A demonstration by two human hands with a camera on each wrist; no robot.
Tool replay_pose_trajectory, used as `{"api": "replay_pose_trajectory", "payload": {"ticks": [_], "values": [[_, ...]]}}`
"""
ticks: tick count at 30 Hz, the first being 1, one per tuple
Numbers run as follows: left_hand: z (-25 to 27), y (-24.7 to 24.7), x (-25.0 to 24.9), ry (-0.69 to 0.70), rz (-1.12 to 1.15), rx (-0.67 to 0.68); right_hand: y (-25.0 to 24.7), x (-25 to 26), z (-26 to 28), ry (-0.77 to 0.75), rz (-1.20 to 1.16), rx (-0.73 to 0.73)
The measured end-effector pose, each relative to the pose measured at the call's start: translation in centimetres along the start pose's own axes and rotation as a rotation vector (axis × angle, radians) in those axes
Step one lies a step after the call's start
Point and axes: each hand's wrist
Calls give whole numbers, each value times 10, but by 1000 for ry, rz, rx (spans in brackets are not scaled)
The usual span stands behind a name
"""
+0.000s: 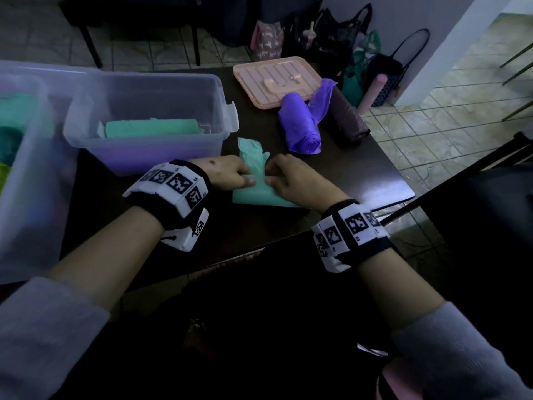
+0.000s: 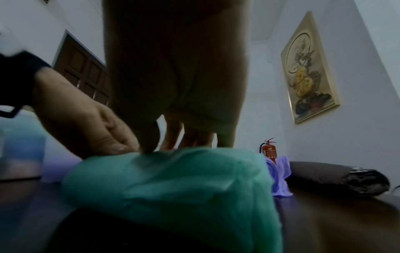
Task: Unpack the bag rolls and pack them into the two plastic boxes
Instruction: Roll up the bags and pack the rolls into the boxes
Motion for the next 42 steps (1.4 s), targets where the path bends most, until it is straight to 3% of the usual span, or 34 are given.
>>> {"api": "replay_pose_trajectory", "payload": {"ticks": [3,10,19,24,28,34,39,42], "values": [[1,2,2,9,40,-45,11,7,5,-94,67,-121],[4,6,6,76,149,-335,18,6,10,-48,159,-14],[10,4,17,87,149,-232,-8,4,-5,84,18,225],[7,4,19,107,155,-208,-19,11,-25,201,-37,266],[6,5,21,100,135,-222,-16,19,-28,156,130,367],[8,6,23,98,138,-239,-5,23,-11,40,56,223],[16,18,34,103,296,-310,4,30,-6,-23,91,186],[21,27,56,-43,459,-366,6,39,-7,-60,93,182]]}}
Point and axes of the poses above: each hand's wrist, its own z-axis away from the middle knuckle, its own y-axis out of the palm, x = y × z, and after that the axes turned 8 degrees about -y, right-handed
